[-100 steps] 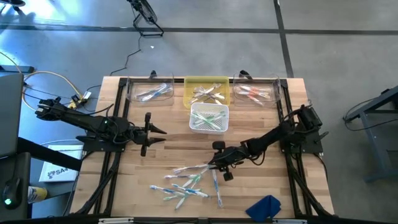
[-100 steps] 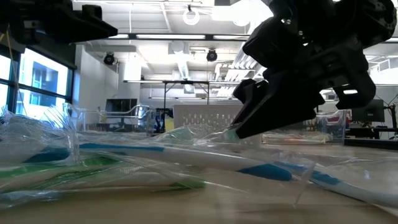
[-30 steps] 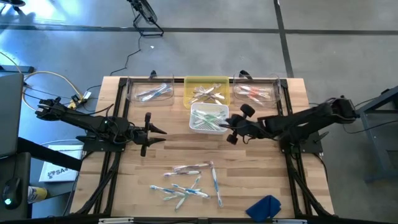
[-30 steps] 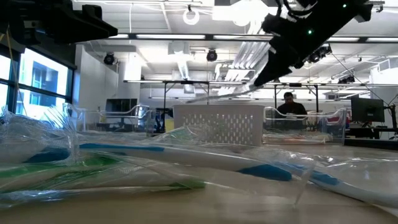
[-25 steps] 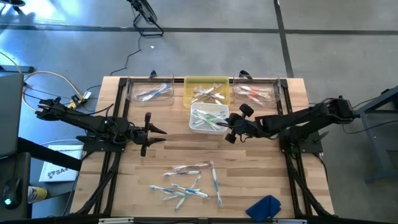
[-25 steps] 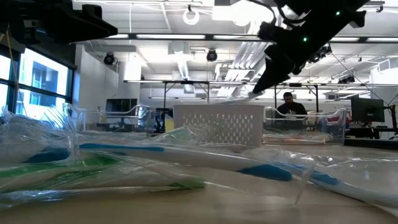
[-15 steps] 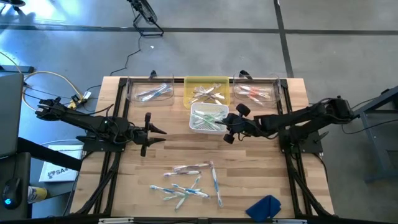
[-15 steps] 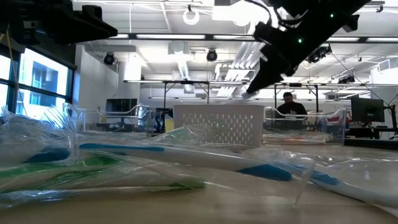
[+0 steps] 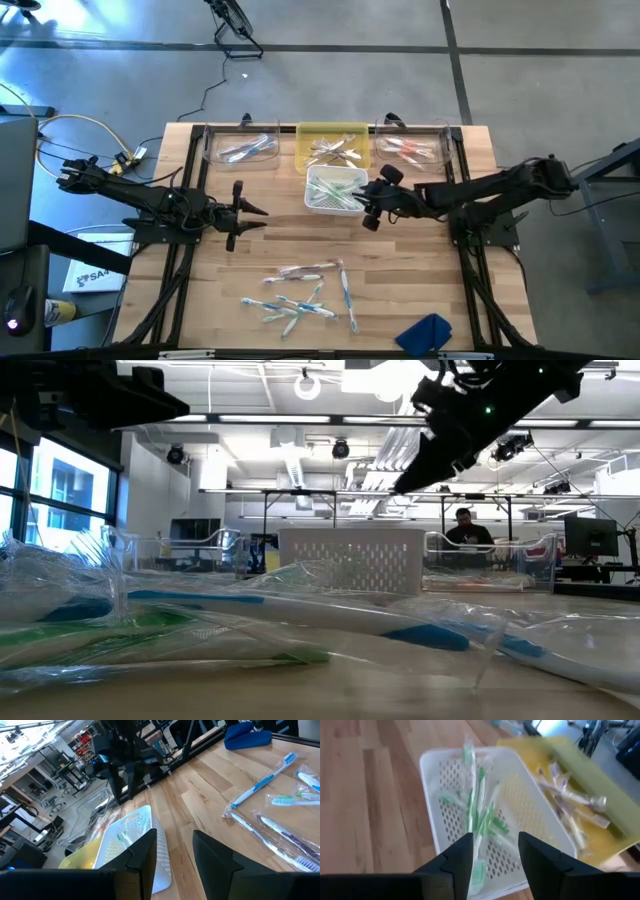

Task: Pick & Place Toothbrushes
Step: Put the purple toothbrush into the yellow bin

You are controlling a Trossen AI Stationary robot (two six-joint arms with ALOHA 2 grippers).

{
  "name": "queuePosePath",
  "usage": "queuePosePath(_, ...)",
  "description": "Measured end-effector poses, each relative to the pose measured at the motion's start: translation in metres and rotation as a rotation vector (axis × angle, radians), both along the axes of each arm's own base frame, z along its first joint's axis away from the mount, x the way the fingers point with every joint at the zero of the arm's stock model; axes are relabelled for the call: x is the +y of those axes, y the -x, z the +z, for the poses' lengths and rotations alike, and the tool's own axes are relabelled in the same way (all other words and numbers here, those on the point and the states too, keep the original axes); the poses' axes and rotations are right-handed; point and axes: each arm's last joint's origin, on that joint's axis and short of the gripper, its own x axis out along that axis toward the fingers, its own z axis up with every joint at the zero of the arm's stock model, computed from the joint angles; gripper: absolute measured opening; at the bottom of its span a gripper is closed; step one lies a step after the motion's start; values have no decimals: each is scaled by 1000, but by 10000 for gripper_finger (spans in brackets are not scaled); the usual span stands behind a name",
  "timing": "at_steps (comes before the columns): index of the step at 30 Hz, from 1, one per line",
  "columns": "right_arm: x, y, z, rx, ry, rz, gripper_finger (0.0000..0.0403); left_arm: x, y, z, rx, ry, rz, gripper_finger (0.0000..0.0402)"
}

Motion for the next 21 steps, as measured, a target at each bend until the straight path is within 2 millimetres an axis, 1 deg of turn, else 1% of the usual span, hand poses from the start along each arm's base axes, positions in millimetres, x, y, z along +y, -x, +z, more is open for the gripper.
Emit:
queuePosePath(4, 3, 7, 14, -53, -16, 33, 137, 0, 0, 0, 2, 0, -3, 122)
queuePosePath(10, 11, 23, 35, -113, -54, 151, 87, 0, 0, -1, 6, -1, -3, 122)
queuePosePath(13, 13, 25, 40, -144, -62, 185, 61, 0, 0, -1, 8, -2, -3, 122)
queuePosePath(15, 13, 26, 40, -134, -73, 203, 47, 0, 0, -1, 8, -1, -3, 122)
queuePosePath(21, 13, 25, 39, -136, -77, 192, 26, 0, 0, -1, 8, -2, -3, 122)
